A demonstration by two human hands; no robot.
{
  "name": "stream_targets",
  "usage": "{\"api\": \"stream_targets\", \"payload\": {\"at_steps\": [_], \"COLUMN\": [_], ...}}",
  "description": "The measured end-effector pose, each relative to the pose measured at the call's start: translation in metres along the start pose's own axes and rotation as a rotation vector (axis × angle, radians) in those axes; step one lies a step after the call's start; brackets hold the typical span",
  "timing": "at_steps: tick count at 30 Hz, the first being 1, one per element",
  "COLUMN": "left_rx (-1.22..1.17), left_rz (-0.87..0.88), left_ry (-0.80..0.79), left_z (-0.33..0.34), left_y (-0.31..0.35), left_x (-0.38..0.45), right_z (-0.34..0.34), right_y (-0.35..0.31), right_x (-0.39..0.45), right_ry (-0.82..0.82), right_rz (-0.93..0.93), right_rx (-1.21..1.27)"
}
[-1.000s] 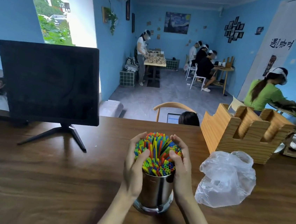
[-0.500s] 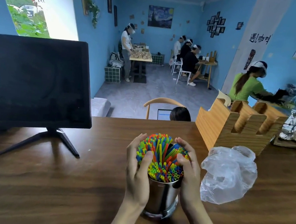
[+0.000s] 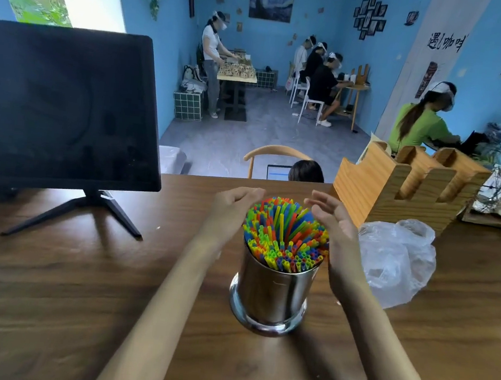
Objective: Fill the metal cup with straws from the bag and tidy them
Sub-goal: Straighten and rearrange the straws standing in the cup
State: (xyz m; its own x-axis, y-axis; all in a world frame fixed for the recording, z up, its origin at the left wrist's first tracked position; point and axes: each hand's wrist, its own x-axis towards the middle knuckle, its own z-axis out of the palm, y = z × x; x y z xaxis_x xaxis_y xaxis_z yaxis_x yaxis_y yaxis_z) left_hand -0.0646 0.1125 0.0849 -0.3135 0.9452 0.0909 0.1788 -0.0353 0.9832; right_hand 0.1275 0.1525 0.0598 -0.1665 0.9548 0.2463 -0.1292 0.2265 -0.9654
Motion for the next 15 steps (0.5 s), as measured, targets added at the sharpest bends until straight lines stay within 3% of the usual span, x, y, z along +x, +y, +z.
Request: {"api": "stream_targets", "payload": {"at_steps": [15], "left_rx": [0.415], "left_rz": [0.147], "left_ry": [-0.076], "left_z": [-0.007], "left_y": [0.013], "left_x": [0.027], "right_z": [0.001], "right_y": [-0.016], "right_x": [0.048], "right_ry": [-0.221], "right_rz": [0.027], "right_rx": [-0.358]}}
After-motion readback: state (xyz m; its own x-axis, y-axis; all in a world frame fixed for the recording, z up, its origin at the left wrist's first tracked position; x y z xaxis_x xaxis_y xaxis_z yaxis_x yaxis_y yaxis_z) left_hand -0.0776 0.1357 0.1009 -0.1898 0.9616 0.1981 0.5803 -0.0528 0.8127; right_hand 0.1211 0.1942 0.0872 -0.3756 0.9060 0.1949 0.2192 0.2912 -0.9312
